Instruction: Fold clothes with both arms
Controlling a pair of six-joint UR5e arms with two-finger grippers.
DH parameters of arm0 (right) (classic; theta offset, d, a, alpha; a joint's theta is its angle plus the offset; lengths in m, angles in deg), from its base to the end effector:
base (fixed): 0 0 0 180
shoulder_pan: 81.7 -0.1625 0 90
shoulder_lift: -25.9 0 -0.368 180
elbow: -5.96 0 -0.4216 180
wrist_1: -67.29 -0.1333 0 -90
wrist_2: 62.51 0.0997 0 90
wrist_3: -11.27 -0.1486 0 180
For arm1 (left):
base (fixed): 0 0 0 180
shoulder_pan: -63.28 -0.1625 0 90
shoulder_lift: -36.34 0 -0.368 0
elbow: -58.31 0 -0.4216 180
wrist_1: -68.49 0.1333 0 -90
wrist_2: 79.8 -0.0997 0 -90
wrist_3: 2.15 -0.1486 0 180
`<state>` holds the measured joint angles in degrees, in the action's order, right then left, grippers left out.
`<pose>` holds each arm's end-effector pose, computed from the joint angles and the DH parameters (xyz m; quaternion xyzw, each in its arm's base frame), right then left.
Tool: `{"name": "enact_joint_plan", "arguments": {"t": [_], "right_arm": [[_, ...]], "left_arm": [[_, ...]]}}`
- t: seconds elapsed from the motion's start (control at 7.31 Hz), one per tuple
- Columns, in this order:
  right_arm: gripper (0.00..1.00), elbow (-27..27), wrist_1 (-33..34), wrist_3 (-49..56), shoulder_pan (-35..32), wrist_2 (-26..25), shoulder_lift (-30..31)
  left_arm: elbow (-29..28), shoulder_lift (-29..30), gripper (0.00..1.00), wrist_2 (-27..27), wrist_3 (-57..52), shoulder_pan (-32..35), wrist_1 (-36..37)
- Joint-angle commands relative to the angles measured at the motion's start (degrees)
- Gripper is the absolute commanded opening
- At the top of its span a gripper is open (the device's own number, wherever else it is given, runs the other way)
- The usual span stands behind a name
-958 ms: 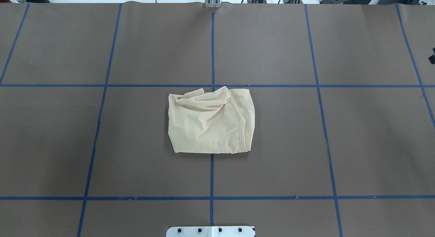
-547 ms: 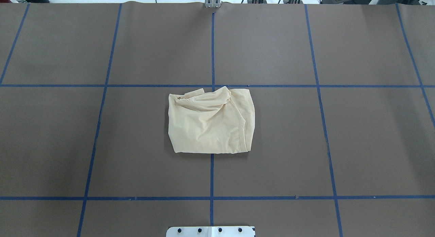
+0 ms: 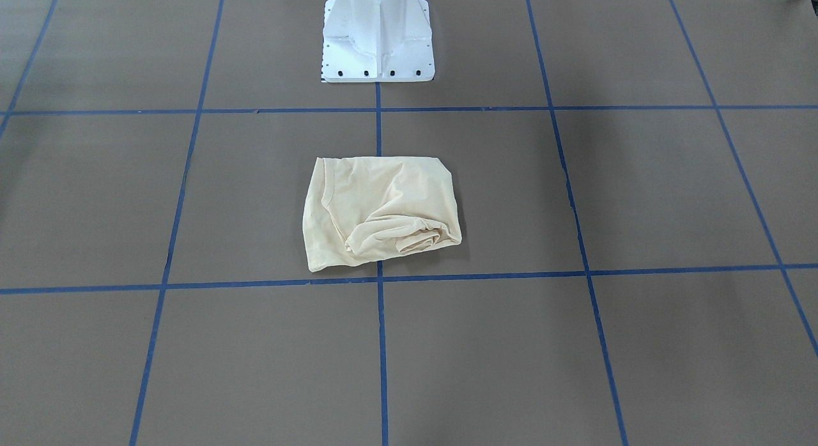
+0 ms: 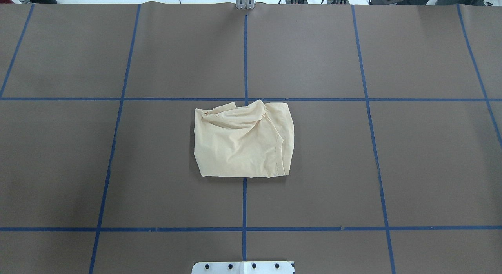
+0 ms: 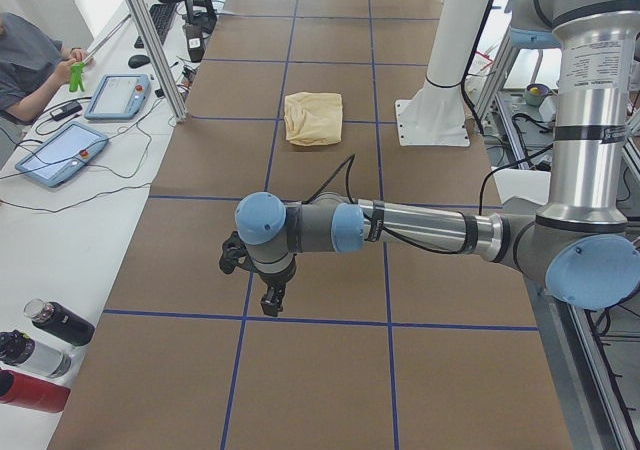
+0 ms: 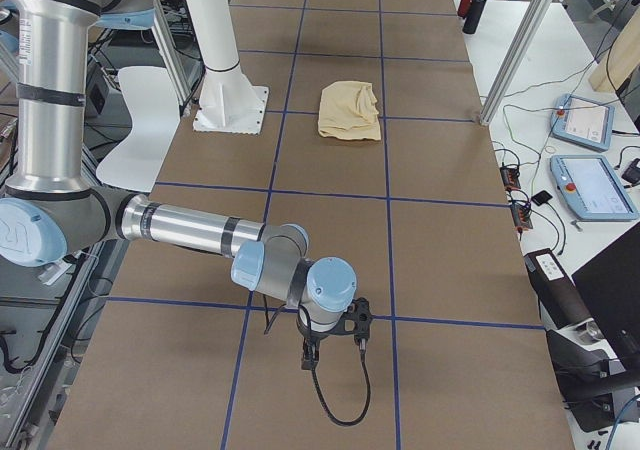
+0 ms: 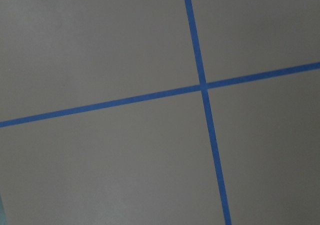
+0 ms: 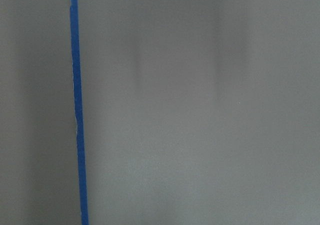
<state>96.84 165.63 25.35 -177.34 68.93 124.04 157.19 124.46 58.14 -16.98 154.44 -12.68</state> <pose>0.0773 -0.4267 0.7142 -0.0650 -0.3671 -0.0203 0.9277 -0.0331 -0.5023 0.5816 0.0420 0.4043 0.1023 0.9079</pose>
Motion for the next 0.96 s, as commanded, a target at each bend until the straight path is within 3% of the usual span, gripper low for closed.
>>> {"name": "enact_joint_plan", "arguments": {"t": [0.0,0.82], "right_arm": [[1.0,0.09,-0.17,-0.01,-0.17,0.04,-0.22],[1.0,2.11,-0.25,-0.37,-0.17,0.12,-0.93]], "left_arm": [[1.05,-0.67,1.0,-0.39,0.05,-0.02,-0.3],[0.62,-0.41,1.0,-0.66,-0.12,1.04,-1.62]]}}
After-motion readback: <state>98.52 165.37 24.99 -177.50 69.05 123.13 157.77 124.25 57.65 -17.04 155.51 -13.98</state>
